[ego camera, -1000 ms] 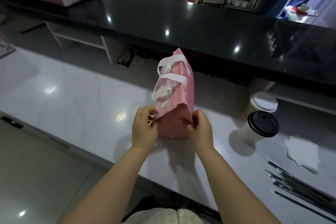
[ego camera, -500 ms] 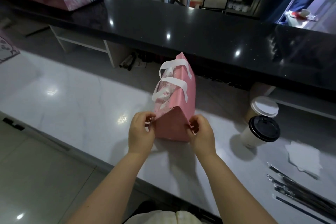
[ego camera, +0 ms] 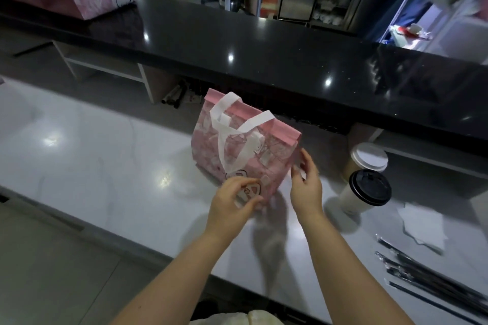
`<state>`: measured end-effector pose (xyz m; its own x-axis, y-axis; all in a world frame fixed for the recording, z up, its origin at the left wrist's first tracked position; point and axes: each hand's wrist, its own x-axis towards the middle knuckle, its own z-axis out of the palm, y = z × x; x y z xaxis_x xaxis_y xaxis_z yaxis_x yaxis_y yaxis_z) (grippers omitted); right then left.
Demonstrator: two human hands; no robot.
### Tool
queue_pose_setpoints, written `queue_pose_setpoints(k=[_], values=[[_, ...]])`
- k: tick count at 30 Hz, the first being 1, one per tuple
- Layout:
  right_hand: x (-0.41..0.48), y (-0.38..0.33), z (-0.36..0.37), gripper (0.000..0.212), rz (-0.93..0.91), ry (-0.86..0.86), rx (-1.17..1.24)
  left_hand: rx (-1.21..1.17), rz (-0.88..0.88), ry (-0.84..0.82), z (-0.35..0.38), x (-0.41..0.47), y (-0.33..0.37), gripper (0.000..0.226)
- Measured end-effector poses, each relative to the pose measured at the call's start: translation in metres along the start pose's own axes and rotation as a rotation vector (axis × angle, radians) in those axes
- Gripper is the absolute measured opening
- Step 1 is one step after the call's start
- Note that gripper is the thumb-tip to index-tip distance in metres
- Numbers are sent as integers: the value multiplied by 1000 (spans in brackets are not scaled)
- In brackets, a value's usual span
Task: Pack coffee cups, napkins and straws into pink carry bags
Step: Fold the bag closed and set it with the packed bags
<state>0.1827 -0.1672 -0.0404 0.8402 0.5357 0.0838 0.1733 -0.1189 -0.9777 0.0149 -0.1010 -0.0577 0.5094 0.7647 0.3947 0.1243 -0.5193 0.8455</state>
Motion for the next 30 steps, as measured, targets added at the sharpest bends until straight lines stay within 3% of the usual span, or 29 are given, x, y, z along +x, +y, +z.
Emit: queue_pose_setpoints(k=[2, 4, 7, 10, 12, 14, 17, 23, 30], values=[[-9, -8, -3, 22, -67, 49, 98, -43, -75, 121, -15, 11, -5, 30], [-19, -12, -2, 9, -81, -18, 132, -98, -175, 293, -39, 32, -11, 27], [-31, -11, 9, 18, -38, -149, 72, -143, -345, 447, -73, 76, -24, 28], [-36, -4, 16, 18, 20, -127, 47, -145, -487, 180, -85, 103, -38, 39], [-31, 0, 13, 15, 79, -105, 87, -142, -501, 58, -83, 105, -43, 35], [-21, 2, 6, 16, 113, -32, 131, -147, -474, 76, -81, 98, -46, 24], [-6, 6, -8, 13, 154, 88, 158, -200, -465, 45, -84, 80, -52, 26], [-11, 25, -7, 27, 288, 34, 162, -297, -566, 13, -76, 58, -59, 23], [-8, -9, 22, 27, 273, -14, 327, -382, -568, 187, -93, 58, -43, 21]])
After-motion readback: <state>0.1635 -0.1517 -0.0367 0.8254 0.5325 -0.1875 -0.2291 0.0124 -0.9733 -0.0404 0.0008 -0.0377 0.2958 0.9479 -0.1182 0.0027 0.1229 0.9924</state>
